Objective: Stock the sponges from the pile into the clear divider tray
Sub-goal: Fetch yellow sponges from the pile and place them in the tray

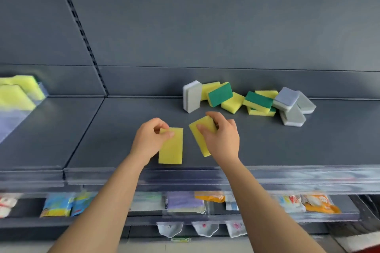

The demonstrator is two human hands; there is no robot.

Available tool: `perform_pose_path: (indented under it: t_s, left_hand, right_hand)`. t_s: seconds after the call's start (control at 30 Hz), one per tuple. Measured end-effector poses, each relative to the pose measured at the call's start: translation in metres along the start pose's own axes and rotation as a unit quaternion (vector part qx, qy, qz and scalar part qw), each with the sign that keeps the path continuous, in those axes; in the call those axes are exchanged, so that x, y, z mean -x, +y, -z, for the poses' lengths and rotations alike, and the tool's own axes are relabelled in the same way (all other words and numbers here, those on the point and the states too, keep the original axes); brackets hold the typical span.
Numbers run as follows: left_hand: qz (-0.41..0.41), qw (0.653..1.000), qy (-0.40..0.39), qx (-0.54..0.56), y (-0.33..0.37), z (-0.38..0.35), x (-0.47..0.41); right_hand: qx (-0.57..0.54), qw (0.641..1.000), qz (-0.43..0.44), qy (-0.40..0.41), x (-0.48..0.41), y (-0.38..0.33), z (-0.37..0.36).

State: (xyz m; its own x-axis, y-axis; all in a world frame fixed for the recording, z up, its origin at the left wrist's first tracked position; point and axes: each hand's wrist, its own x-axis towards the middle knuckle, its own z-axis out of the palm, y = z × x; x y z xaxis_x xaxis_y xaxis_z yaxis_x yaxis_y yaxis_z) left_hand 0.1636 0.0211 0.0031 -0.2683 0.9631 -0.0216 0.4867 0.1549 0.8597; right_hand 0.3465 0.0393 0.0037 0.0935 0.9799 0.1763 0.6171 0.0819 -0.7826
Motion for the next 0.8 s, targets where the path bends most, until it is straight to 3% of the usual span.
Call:
perform_pose_path:
  t_s: [0.27,0.8]
  left_hand:
    - [0.009,0.993,0.085,0.083,-0.047,0.096,0.027]
    - [-0.008,0.983,0.163,0.086,-0.17,0.319,0.052]
  right_hand:
    - [-0.116,0.989,0.072,-0.06,0.033,-0.074,-0.067]
    - [-0.18,0.973,0.106,-0.099,0.123,-0.232,-0.243]
